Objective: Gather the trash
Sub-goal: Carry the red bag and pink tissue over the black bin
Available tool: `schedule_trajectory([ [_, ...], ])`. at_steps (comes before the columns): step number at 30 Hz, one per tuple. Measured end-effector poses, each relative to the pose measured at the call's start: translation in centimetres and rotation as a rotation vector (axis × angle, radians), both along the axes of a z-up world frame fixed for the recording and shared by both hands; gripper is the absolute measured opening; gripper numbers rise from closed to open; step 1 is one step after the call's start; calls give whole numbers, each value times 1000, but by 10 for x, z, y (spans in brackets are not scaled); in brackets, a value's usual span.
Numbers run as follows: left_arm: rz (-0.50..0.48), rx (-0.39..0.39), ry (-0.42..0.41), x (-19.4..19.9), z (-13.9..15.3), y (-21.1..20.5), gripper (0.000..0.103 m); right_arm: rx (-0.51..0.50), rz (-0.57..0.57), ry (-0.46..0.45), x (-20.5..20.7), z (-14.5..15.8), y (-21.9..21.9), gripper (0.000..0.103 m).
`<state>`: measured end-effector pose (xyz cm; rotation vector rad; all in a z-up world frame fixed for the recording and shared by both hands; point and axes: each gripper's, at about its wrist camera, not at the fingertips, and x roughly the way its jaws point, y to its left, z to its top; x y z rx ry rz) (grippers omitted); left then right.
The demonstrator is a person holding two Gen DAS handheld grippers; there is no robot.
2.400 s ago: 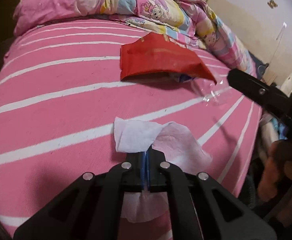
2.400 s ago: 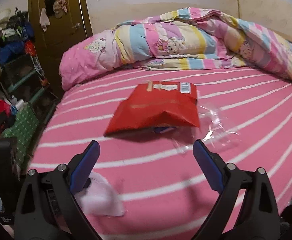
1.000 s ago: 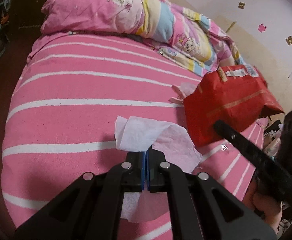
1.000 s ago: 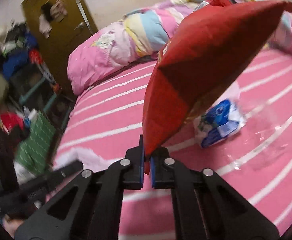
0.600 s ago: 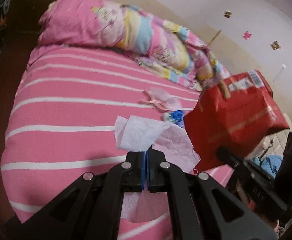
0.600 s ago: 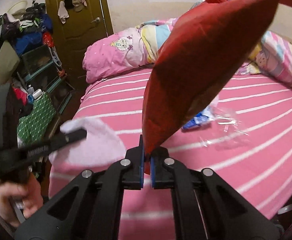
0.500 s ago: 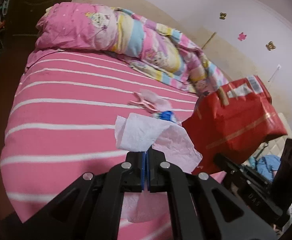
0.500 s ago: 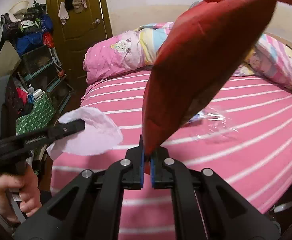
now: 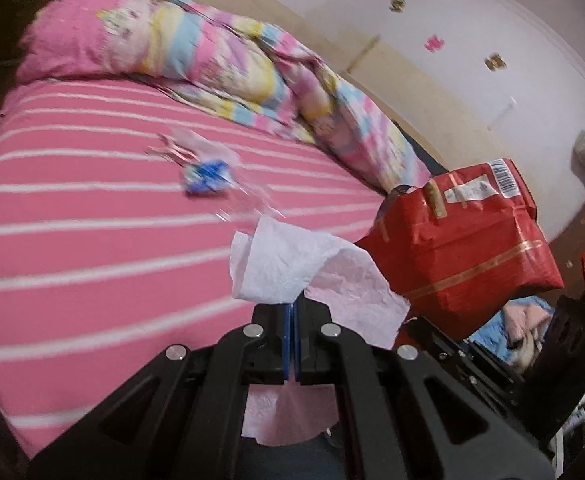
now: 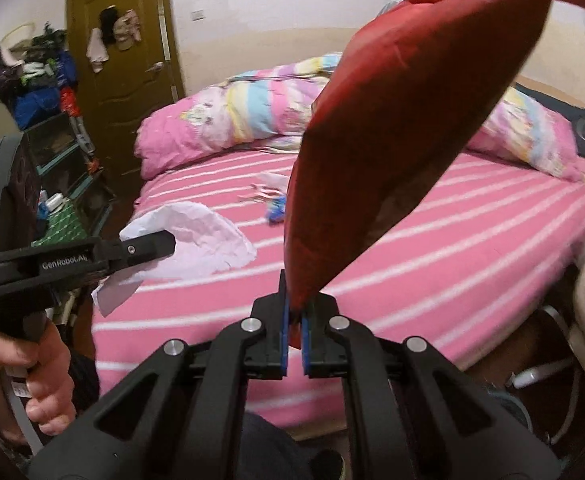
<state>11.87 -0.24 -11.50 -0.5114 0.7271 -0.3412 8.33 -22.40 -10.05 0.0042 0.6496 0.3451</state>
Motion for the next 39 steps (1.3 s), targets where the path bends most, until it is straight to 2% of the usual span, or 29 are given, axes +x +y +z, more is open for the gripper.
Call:
schedule_trajectory([
  [10,-221,20,58,-11,-23,-116,1,-26,-198,102,-48,-42,-112,5],
  [14,-304,66,73,-9,-35,-162,1,-24,-258,139,-60,-56,-144,5],
  [17,-356,57,74,-1,-38,-188,1,-36,-295,163,-71,-70,-168,5],
  [20,-408,90,97,7,-56,-220,1,-39,-332,197,-75,-84,-188,5],
  [29,-632,119,296,28,-133,-315,1,-53,-439,342,-79,-143,-238,5],
  [35,-687,131,418,39,-177,-349,1,-53,-483,453,-74,-180,-249,5],
  [39,-728,160,444,37,-193,-370,1,-53,-506,511,-72,-199,-255,5],
])
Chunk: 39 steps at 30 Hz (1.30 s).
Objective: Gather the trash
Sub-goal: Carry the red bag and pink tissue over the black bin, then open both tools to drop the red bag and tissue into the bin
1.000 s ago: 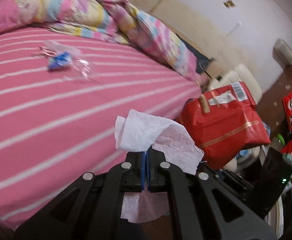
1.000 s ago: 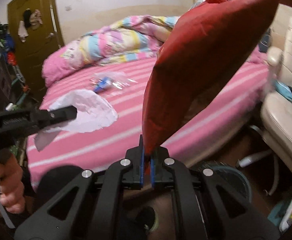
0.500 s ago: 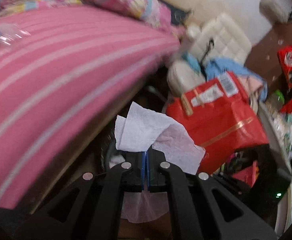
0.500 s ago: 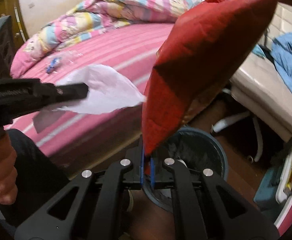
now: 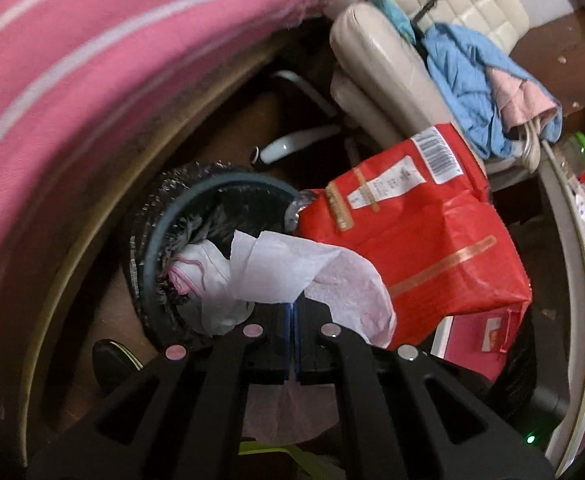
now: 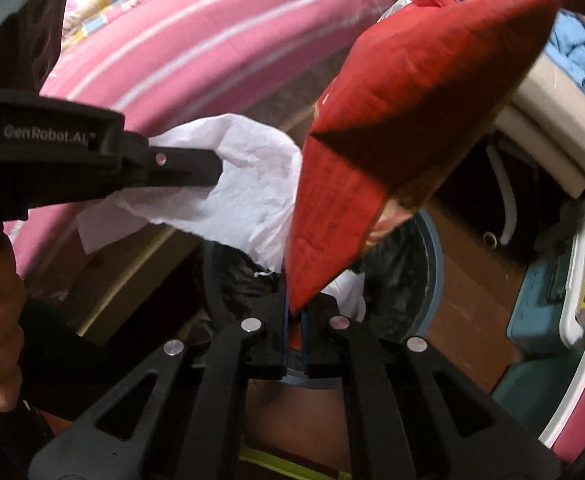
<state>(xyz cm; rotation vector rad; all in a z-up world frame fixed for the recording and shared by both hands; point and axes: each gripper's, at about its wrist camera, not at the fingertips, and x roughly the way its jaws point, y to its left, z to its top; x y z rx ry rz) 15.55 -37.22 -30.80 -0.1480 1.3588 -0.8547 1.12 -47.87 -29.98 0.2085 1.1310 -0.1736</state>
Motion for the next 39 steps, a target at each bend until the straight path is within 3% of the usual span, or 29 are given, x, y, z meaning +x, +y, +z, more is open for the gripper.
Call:
schedule_trajectory([
  [4,-43,19,10,-2,-15,-20,2,-2,-9,56,2,-16,-1,6],
  [6,-61,48,17,-2,-23,-31,10,-11,-17,72,2,-19,3,10],
  [8,-72,88,18,-3,-31,-34,28,-28,-38,87,1,-24,-2,14],
  [9,-75,108,15,-4,-34,-35,42,-32,-48,94,1,-26,-3,24],
  [10,-76,119,13,-4,-35,-35,48,-34,-56,103,0,-30,-6,36],
  [14,-66,131,8,-4,-35,-33,60,-36,-68,110,-2,-33,-6,39],
  [17,-27,120,-1,0,-30,-27,71,-48,-70,96,-2,-27,-7,49],
  [21,62,105,9,8,-18,-14,87,-67,-76,44,-4,-11,-8,75],
  [24,138,69,33,11,-2,4,88,-67,-78,-22,-3,13,-4,82],
  [28,232,26,20,12,21,29,89,-66,-63,-107,-1,47,6,84],
  [39,493,-176,-144,18,114,136,89,-2,37,-322,25,140,66,86],
])
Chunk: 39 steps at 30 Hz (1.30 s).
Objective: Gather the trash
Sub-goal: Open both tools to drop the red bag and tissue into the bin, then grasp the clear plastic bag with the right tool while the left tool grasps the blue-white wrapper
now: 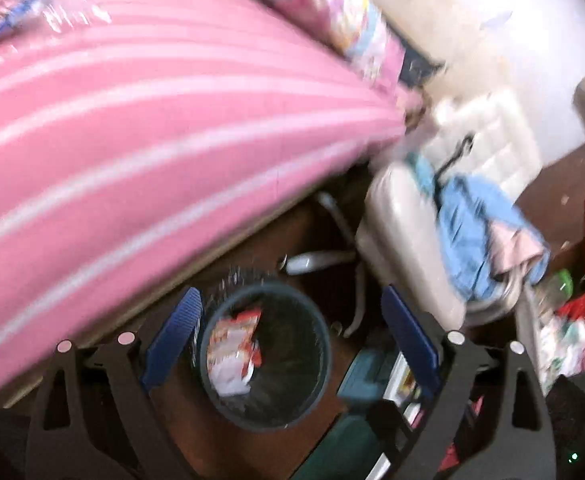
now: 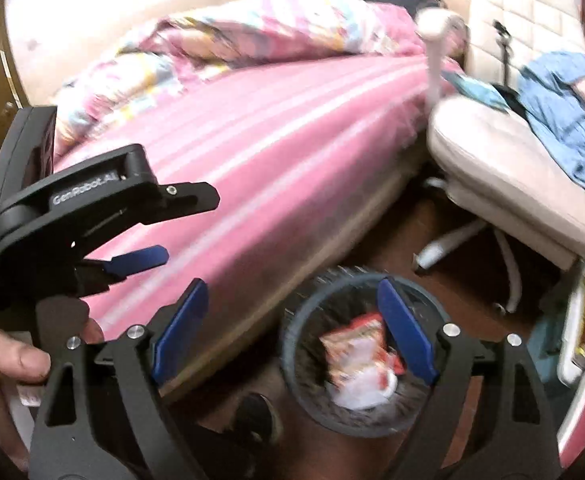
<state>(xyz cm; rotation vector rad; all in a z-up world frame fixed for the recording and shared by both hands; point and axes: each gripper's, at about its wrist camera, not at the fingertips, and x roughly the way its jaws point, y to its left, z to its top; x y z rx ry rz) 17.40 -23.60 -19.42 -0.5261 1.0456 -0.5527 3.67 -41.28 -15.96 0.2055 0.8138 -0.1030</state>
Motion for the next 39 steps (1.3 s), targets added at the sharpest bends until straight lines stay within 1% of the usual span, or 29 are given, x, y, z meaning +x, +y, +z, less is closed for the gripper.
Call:
schedule_trajectory([
  [2,32,-46,-28,1,17,25,90,12,32,-30,9,13,17,86],
  [4,77,-147,-2,6,29,59,90,16,73,-71,19,30,38,86],
  [6,122,-202,12,8,35,86,91,15,102,-97,28,41,54,88],
  [8,169,-219,-1,9,42,115,91,15,129,-125,40,50,70,89],
  [10,219,-197,-32,12,47,146,91,24,148,-140,53,57,84,89],
  [11,234,-182,-42,13,48,156,91,40,162,-148,65,60,95,89],
  [12,254,-155,-51,15,47,168,91,49,167,-157,68,62,99,89],
  [13,273,-127,-58,19,45,182,91,60,174,-170,74,65,106,89],
  [14,285,-114,-59,21,42,191,91,71,190,-191,84,68,118,90],
  [16,318,-97,-49,30,32,214,91,72,207,-205,94,69,135,91],
  [18,338,-84,-40,39,23,234,91,72,236,-208,113,65,156,91],
  [20,360,-75,-31,51,14,250,91,61,267,-196,135,53,178,91],
  [22,376,-62,-30,65,6,265,91,55,286,-192,151,44,192,91],
  [24,380,-40,-38,82,-1,279,91,32,309,-192,174,28,208,91],
  [26,371,-19,-55,102,-8,289,91,5,327,-186,193,13,220,91],
  [27,364,-14,-61,110,-10,291,91,-1,332,-169,203,7,223,91],
  [29,348,-4,-69,130,-16,295,91,5,334,-154,221,-3,228,91],
  [31,342,7,-68,150,-24,296,91,-14,337,-154,235,-8,236,91],
  [35,346,28,-43,186,-41,300,91,-82,358,-160,272,-20,254,91],
  [37,343,31,-32,198,-47,304,91,-118,369,-157,286,-27,261,91],
  [39,327,48,-50,210,-48,305,91,-151,387,-137,304,-38,269,91],
])
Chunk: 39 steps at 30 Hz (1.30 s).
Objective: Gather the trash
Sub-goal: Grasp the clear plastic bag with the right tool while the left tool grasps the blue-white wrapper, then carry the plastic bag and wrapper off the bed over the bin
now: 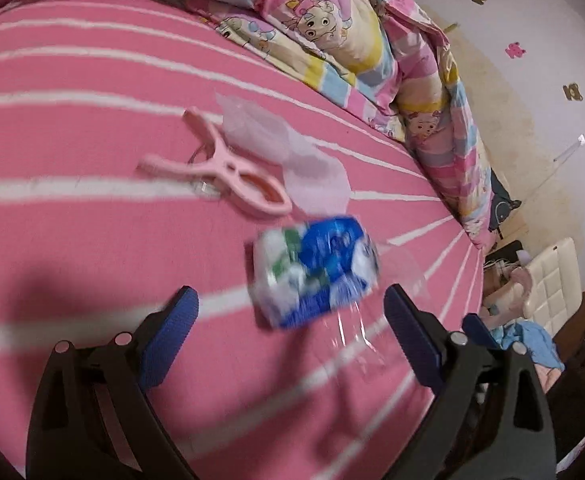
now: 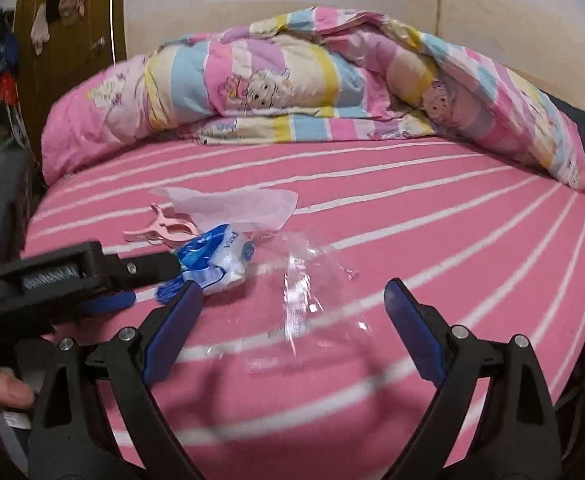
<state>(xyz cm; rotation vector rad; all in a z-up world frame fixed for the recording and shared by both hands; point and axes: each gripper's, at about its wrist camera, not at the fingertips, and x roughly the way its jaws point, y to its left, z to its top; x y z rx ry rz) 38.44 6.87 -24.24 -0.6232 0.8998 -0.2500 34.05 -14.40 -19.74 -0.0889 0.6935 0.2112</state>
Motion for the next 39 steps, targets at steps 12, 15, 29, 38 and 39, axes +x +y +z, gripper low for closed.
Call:
schedule_trajectory([
  [12,-162,230,-89,28,-4,-38,68,-49,-1,137,38,-36,-4,57],
  [15,-168,195,-83,27,-7,-35,50,-31,-11,147,36,-35,-8,50],
  [29,-78,-33,-100,-53,30,-15,40,85,6,99,-30,12,-23,42],
  [38,-52,20,-128,-147,78,-28,40,225,3,74,-126,53,-31,42],
  [39,-44,17,-122,-159,82,-29,40,235,1,71,-137,60,-34,42],
])
